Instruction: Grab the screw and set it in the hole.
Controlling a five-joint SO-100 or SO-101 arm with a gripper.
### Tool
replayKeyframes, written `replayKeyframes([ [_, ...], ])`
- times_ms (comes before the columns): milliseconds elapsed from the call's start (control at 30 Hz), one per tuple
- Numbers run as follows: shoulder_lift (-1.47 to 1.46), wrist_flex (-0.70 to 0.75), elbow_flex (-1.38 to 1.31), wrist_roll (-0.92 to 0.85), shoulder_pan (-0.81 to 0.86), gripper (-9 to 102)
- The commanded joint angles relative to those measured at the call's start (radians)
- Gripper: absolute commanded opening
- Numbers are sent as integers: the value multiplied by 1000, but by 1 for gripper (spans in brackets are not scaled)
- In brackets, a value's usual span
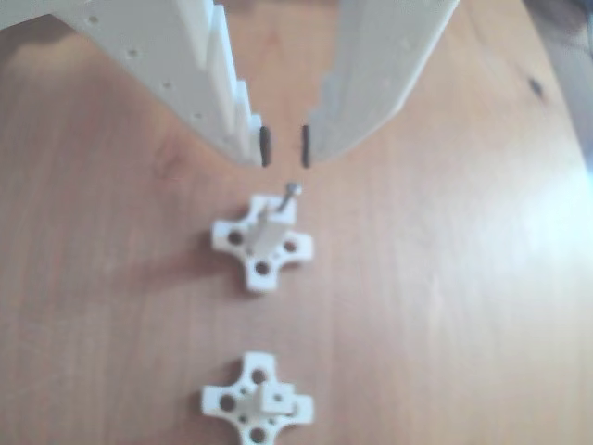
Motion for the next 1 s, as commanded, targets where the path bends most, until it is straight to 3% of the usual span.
replayKeyframes([
  [0, 198, -15, 94, -6, 15, -4],
  [267, 548, -52, 448, -9, 21, -4],
  [400, 833, -100, 753, -5, 28, -4],
  [967, 1239, -66, 1081, 9, 52, -4],
])
